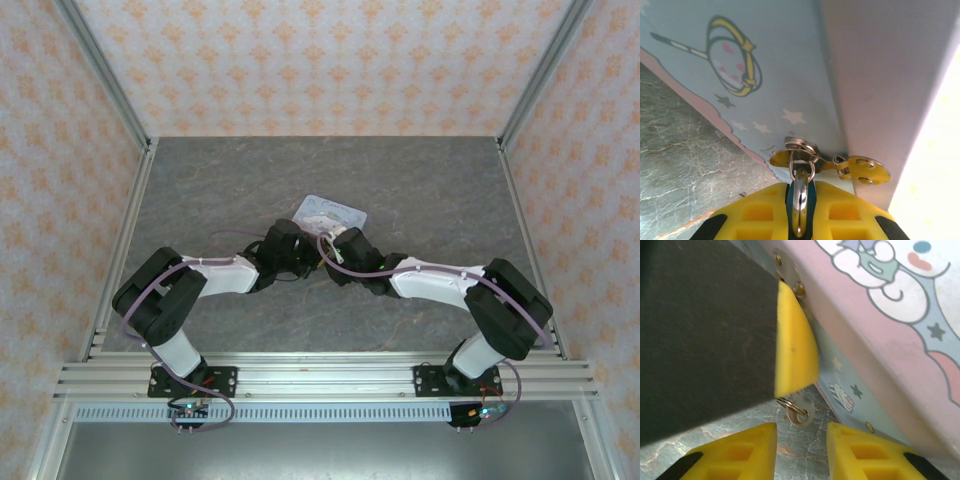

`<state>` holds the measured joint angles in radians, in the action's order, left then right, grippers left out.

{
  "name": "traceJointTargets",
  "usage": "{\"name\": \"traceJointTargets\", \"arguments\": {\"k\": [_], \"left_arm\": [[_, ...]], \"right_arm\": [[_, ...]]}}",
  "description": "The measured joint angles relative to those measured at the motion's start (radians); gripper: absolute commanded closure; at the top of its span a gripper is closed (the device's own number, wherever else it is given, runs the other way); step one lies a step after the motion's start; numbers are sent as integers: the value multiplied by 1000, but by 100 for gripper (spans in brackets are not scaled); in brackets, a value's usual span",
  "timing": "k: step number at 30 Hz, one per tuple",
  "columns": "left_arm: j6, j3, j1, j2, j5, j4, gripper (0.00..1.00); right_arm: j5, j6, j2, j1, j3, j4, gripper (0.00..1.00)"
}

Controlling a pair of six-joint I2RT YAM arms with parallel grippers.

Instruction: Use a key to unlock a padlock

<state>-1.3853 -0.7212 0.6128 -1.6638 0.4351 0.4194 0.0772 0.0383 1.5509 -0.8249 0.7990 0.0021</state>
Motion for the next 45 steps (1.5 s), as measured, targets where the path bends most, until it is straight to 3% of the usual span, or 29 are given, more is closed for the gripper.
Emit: {"name": "traceJointTargets", "arguments": {"k": [11,15,20,26,29,33,34,40,45], "left_arm": [[-1,0,0,0,6,19,100],[0,2,-2,0,2,15,100],[-1,4,-6,0,-5,14,100],[-1,12,-7,0,-20,24,100],[-1,18,-7,0,-24,42,100],[-2,19,-6,-1,-21,61,100],[-1,20,-5,-2,-20,61,95],[8,45,8,-23,-11,51,58],[28,67,9,-20,-5,36,36]], "right_arm": [[-3,1,-7,-2,0,37,70],[-12,11,17,-4,16,37,80],[-21,6,34,1,35,34,100],[103,-76,34,53,37,37,100],[177,-135,28,80,28,50,76],[212,-222,-40,91,-44,105,51],[217,-248,-68,91,-74,127,47],[215,-443,-210,91,-239,297,41],[213,-597,-182,91,-285,409,41]]}}
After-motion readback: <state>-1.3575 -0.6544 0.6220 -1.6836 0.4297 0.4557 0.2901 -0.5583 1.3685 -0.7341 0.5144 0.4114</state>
